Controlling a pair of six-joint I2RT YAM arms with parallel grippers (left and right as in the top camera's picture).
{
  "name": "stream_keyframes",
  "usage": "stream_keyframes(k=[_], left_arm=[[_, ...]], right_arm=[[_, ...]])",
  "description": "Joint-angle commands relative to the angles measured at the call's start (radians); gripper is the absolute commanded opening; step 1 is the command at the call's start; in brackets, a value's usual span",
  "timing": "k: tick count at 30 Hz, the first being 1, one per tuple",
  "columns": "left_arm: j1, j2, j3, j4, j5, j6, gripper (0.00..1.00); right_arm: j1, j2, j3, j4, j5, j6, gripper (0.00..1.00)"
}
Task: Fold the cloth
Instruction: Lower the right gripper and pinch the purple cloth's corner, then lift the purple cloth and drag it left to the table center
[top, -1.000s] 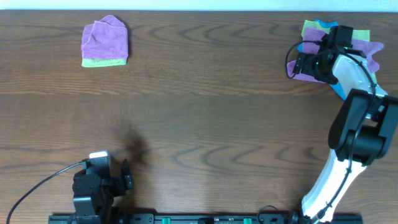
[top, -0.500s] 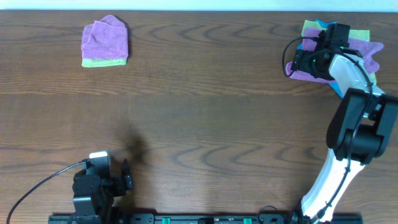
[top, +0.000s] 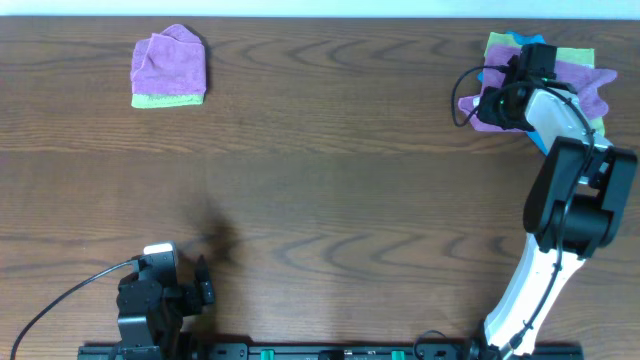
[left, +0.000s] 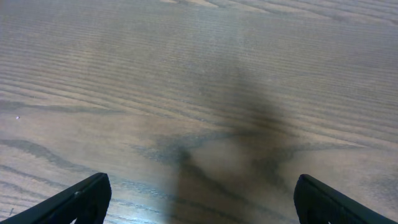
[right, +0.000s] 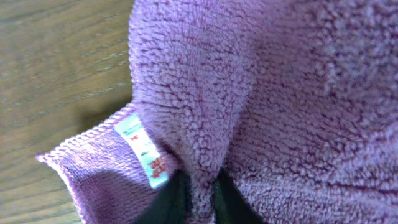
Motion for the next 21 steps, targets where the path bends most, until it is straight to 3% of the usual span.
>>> stream_keyframes(k=[1,11,21], left_arm=[[-0.005,-0.006,-0.002,0.000,-0.011,0.018,0.95],[-0.005,-0.006,-0.002,0.000,-0.011,0.018,0.95],[-0.005,-0.006,-0.002,0.000,-0.011,0.018,0.95]], right_arm=[[0.008,0.021,0.013,-0.008,-0.058,0.000,0.02],[0.037,-0.121,0.013,-0.051,-0.108,-0.024,0.01],[0.140,-0.324,0.013,-0.206,-0.104,-0.062,0.01]])
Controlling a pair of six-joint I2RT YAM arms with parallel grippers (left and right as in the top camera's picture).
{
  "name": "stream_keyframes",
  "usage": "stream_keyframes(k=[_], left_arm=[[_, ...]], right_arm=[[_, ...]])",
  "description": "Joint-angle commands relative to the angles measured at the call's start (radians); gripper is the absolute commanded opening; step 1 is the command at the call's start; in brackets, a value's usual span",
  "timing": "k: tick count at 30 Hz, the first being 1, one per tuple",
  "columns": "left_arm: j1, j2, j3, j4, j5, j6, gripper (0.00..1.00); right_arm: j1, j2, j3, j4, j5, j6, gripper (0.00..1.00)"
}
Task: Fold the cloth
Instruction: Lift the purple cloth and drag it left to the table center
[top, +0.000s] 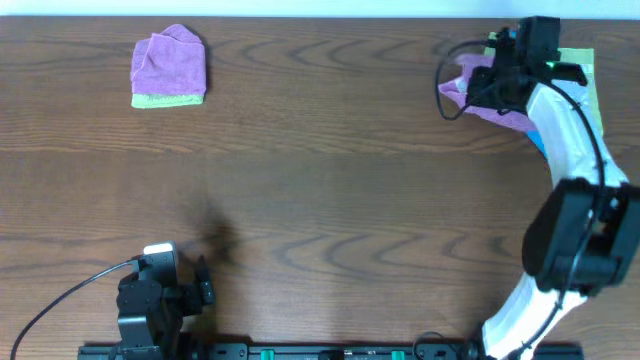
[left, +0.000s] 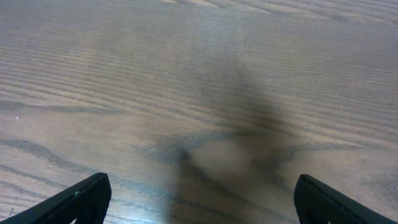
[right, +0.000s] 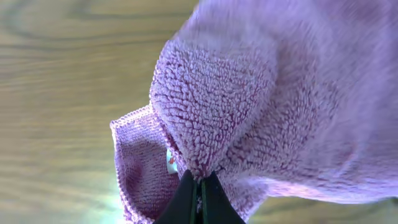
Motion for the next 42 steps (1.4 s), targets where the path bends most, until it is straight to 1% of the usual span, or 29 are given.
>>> stream_keyframes(k=[1,6,12,17,19,23,26,28,33,37,42], left_arm=[[-0.005,-0.006,-0.002,-0.001,-0.011,0.018,0.95],[-0.005,-0.006,-0.002,0.000,-0.011,0.018,0.95],[-0.005,-0.006,-0.002,-0.001,-0.011,0.018,0.95],[-0.005,-0.006,-0.002,-0.001,-0.011,0.018,0.95],[-0.005,-0.006,-0.002,-0.001,-0.011,0.018,0.95],[-0.005,-0.006,-0.002,0.000,-0.011,0.018,0.95],[-0.005,-0.006,-0.002,0.000,-0.011,0.018,0.95],[-0.005,-0.006,-0.002,0.000,-0.011,0.018,0.95],[-0.005,-0.006,-0.002,-0.001,-0.011,0.018,0.95],[-0.005,-0.006,-0.002,0.000,-0.011,0.018,0.95],[-0.005,-0.006,-0.002,0.000,0.000,0.018,0.95]], right_arm=[[0.047,-0.064,0.013,-0.046,-0.016,-0.021,0.01],[0.143,-0.143,0.013,-0.136,-0.018,-0.024,0.01],[0.331,-0.220,0.013,-0.207,-0.022,-0.024,0.02],[0.506,-0.240,0.013,-0.190,-0.051,-0.007,0.02],[0.575,-0.240,0.015,-0.174,-0.051,0.022,0.02],[0.687,-0.240,0.037,-0.134,-0.088,0.043,0.01],[0.756,-0.240,0.085,-0.116,-0.098,0.065,0.01],[0.803,-0.240,0.151,-0.113,-0.098,0.067,0.01],[0.838,-0.240,0.257,-0.082,-0.091,0.067,0.02],[0.824,-0.224,0.259,-0.079,-0.083,0.067,0.02],[0.801,-0.152,0.245,-0.107,-0.067,0.065,0.02]])
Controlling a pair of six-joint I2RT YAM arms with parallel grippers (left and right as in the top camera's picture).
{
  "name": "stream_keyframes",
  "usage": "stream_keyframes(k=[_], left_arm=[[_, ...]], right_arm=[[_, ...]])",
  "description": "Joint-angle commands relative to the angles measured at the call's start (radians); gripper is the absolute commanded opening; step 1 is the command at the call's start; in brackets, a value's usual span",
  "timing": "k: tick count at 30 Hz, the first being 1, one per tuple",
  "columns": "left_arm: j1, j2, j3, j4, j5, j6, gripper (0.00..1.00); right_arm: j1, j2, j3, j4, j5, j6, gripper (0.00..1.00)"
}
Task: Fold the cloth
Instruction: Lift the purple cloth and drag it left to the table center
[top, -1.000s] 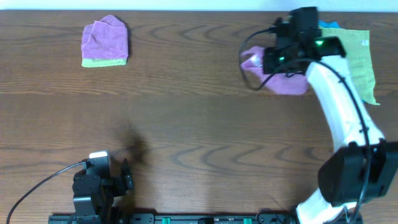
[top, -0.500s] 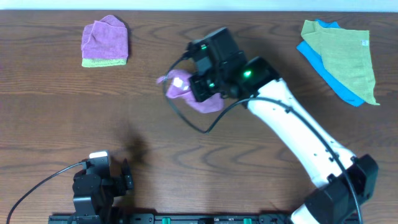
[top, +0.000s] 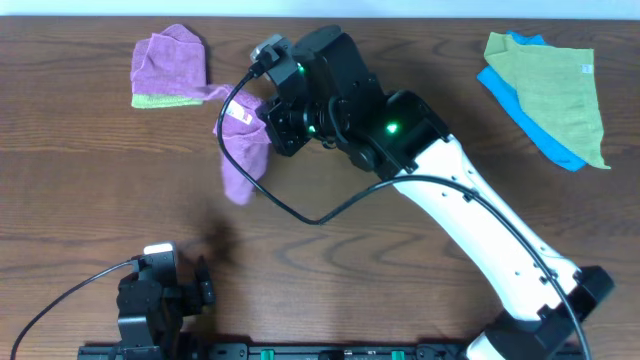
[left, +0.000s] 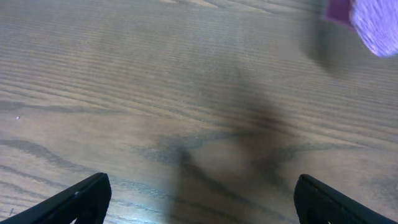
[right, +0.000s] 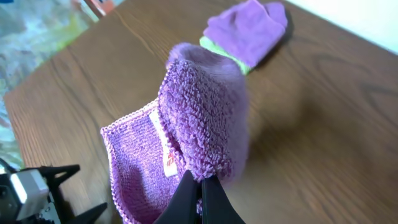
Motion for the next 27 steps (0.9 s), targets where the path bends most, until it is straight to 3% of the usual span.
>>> stream_keyframes(k=[1,6,13,14,15,17,18,22,27], left_arm=[[-0.005,-0.006,-0.002,0.000,0.000,0.017,0.95],[-0.005,-0.006,-0.002,0.000,0.001,0.017,0.95],[-0.005,-0.006,-0.002,0.000,0.000,0.017,0.95],[-0.005,-0.006,-0.002,0.000,0.000,0.017,0.95],[-0.005,-0.006,-0.002,0.000,0.000,0.017,0.95],[-0.005,-0.006,-0.002,0.000,0.001,0.017,0.95],[-0.005,-0.006,-0.002,0.001,0.001,0.017,0.95],[-0.005,-0.006,-0.002,0.002,0.001,0.017,0.95],[-0.005,-0.006,-0.002,0.035,0.054,0.015,0.95]], right_arm=[[-0.027,0.066,-0.005,-0.016,0.041,0.003,0.02],[-0.126,0.140,-0.029,-0.077,0.243,0.002,0.02],[-0.347,0.179,-0.041,-0.120,0.246,0.003,0.05],[-0.373,0.179,-0.041,-0.130,0.267,0.003,0.15],[-0.400,0.179,-0.041,-0.144,0.294,0.003,0.35],[-0.463,0.179,-0.041,-0.187,0.344,0.002,0.93],[-0.496,0.179,-0.041,-0.209,0.346,0.002,0.99],[-0.594,0.178,-0.040,-0.282,0.317,0.003,0.99],[-0.607,0.175,-0.040,-0.290,0.168,-0.069,0.99]])
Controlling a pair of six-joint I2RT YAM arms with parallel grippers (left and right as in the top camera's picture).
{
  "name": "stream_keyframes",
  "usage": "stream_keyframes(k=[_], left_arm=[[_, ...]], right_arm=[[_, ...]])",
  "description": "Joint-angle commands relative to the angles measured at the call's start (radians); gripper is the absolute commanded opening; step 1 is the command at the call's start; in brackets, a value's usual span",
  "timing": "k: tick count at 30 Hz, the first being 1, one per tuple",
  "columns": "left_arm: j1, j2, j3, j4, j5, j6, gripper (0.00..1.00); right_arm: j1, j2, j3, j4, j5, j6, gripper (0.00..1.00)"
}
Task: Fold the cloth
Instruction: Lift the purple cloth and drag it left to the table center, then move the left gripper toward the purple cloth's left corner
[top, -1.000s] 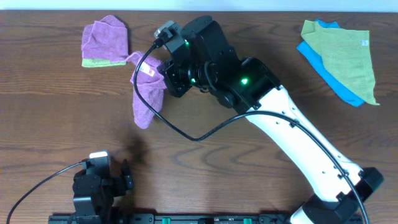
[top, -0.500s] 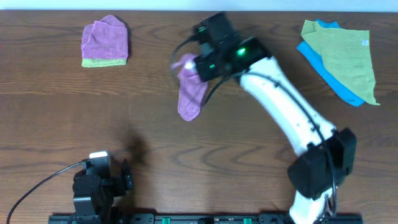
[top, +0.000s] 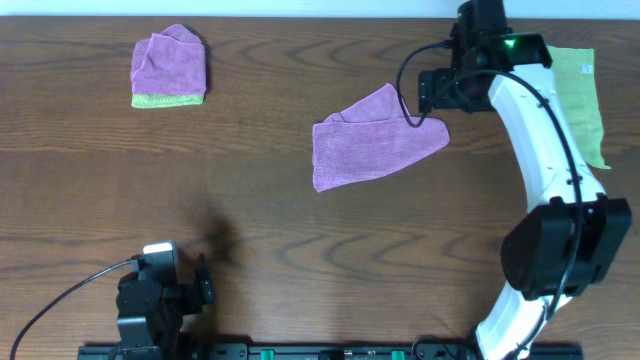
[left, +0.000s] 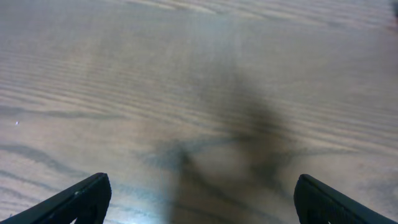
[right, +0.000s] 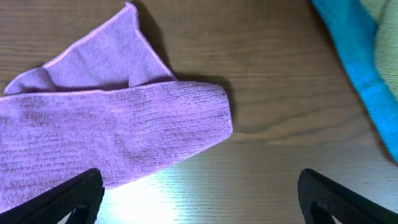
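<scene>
A purple cloth (top: 370, 140) lies loosely spread on the middle of the brown table, one corner doubled over at its top; the right wrist view shows it too (right: 118, 137). My right gripper (top: 440, 88) hovers just off the cloth's right corner, open and empty, its fingertips (right: 74, 196) wide apart over bare wood. My left gripper (top: 203, 285) rests at the table's front left, open with nothing between its fingers (left: 81, 196).
A folded purple cloth on a green one (top: 168, 67) sits at the far left. A green cloth over a blue one (top: 575, 90) lies at the far right, partly behind the right arm; its blue edge (right: 357, 68) shows in the right wrist view.
My right gripper, then shut on the purple cloth held up left of centre, has let it go. The cloth now lies spread mid-table, and the gripper is open by its right corner.
My right gripper was shut on the purple cloth atop the pile at the far right. Then it held the cloth lifted off the pile, later left of centre near the folded stack. Now the cloth lies flat mid-table, released. The left arm stayed put.
</scene>
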Motion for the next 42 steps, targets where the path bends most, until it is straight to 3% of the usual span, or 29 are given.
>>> stream_keyframes(k=[1,6,9,12,19,29,36,42], left_arm=[[-0.005,-0.006,-0.002,0.024,0.077,0.014,0.95],[-0.005,-0.002,-0.002,0.150,0.313,-0.005,0.95],[-0.005,0.041,0.006,0.237,0.330,-0.131,0.95],[-0.005,0.131,0.041,0.273,0.339,-0.167,0.95],[-0.005,0.513,0.255,0.262,0.375,-0.167,0.95],[-0.005,1.072,0.535,0.276,0.682,-0.171,0.95],[-0.005,1.315,0.538,0.452,0.819,-0.500,0.95],[-0.009,1.447,0.538,0.615,0.872,-0.648,0.95]], right_arm=[[0.016,-0.016,-0.001,0.011,-0.142,-0.076,0.99],[0.051,0.005,-0.001,0.046,-0.188,-0.150,0.99],[0.048,0.039,-0.001,0.089,-0.173,-0.155,0.99],[0.024,0.066,-0.001,0.119,-0.172,-0.149,0.99],[-0.061,0.127,-0.001,0.089,-0.178,-0.123,0.99],[-0.170,0.175,-0.001,0.070,-0.392,-0.106,0.99],[-0.190,0.235,-0.001,0.076,-0.427,-0.121,0.99],[-0.195,0.296,-0.001,0.108,-0.427,-0.123,0.99]])
